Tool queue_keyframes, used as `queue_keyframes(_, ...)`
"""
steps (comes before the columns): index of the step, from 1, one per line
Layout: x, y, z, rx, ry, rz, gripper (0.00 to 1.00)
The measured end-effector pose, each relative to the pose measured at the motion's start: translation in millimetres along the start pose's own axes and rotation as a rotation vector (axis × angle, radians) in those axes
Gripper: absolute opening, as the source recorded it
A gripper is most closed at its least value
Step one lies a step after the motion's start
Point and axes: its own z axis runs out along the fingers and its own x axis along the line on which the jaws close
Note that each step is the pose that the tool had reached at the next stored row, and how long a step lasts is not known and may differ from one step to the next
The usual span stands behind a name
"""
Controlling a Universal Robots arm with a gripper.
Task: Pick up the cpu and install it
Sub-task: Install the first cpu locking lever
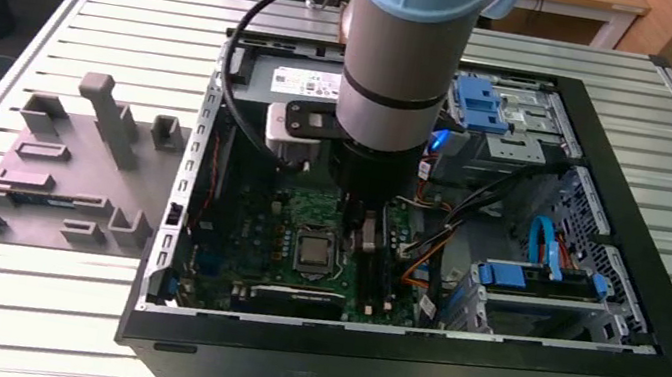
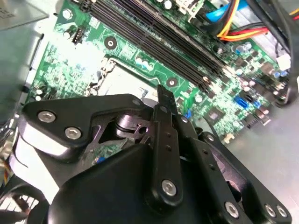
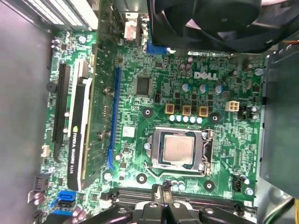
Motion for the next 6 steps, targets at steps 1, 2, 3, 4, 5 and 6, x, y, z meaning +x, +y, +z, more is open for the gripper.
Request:
queue_keyframes(1,0.0,0.0,0.0,0.0,-0.0001,0.0,0.11)
queue_keyframes(2,0.0,0.0,0.0,0.0,-0.0001,0.0,0.11)
queue_keyframes(3,0.0,-0.1,0.0,0.0,0.0,0.0,0.11)
queue_keyframes(4,0.0,-0.1,0.0,0.0,0.0001,0.0,0.11)
queue_keyframes(5,0.0,-0.1,-0.1,-0.0001,0.0001,0.0,0.11)
queue_keyframes(6,0.0,-0.2,0.0,-0.0001,0.0001,0.0,0.11)
